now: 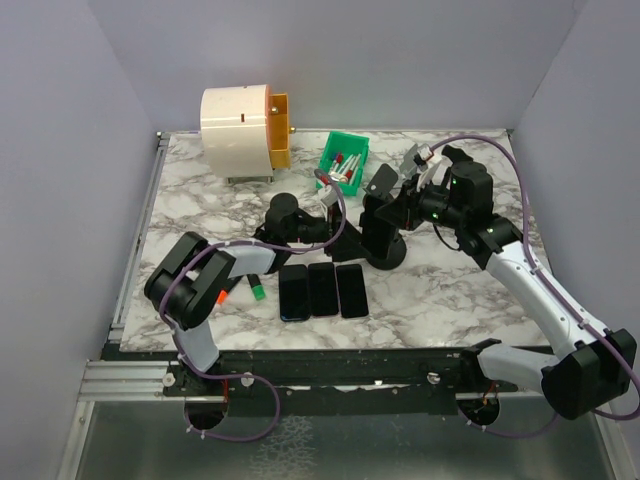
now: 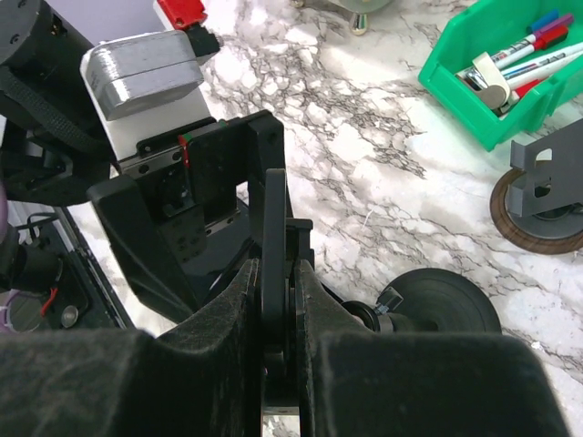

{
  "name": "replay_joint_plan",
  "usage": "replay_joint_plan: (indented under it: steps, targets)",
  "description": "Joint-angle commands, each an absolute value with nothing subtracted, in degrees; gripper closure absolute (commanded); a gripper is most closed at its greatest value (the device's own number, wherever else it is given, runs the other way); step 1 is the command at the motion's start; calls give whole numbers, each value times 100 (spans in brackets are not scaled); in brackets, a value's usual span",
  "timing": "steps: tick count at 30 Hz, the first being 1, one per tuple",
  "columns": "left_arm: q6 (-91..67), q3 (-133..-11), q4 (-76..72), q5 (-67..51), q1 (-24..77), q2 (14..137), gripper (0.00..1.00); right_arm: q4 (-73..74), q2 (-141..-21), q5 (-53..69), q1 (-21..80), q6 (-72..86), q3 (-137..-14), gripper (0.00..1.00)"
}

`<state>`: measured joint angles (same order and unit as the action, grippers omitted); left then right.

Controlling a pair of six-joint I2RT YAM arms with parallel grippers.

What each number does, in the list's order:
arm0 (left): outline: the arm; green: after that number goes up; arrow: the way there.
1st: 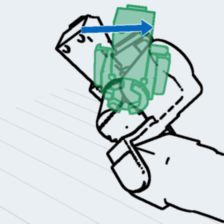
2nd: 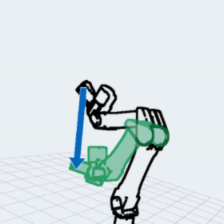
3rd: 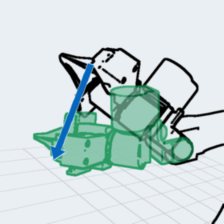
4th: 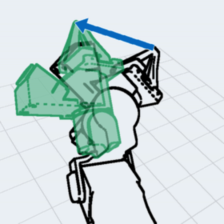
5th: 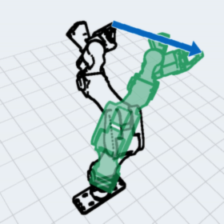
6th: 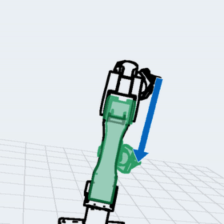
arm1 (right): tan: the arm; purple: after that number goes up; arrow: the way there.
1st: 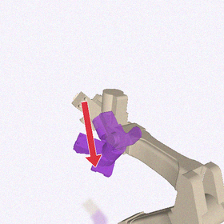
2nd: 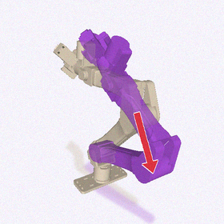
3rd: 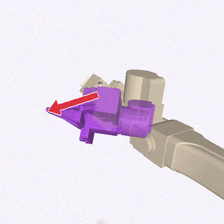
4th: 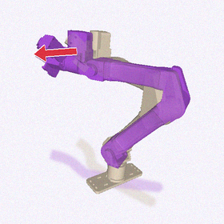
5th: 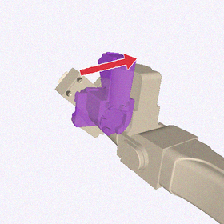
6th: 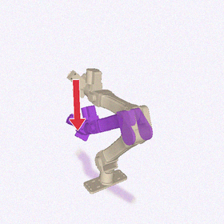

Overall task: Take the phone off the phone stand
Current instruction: Pick up the phone stand with the phone at the center of the board.

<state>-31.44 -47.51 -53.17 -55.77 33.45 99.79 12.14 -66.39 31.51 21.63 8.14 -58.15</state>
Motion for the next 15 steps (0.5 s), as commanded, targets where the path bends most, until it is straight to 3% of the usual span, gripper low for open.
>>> replay_joint_plan:
  steps: [1, 10, 15]
  targets:
    - [-3427, -4918, -5830, -5814, 3372, 10181, 34, 614, -6480, 3457, 2118, 951, -5815, 100]
    - [-3783, -4851, -6449, -5613, 3418, 10256, 71, 381, -6506, 3206, 2006, 1175, -5631, 100]
    - [-3697, -4695, -6456, -5408, 3453, 10147, 86, 142, -6502, 3110, 1849, 1511, -5392, 100]
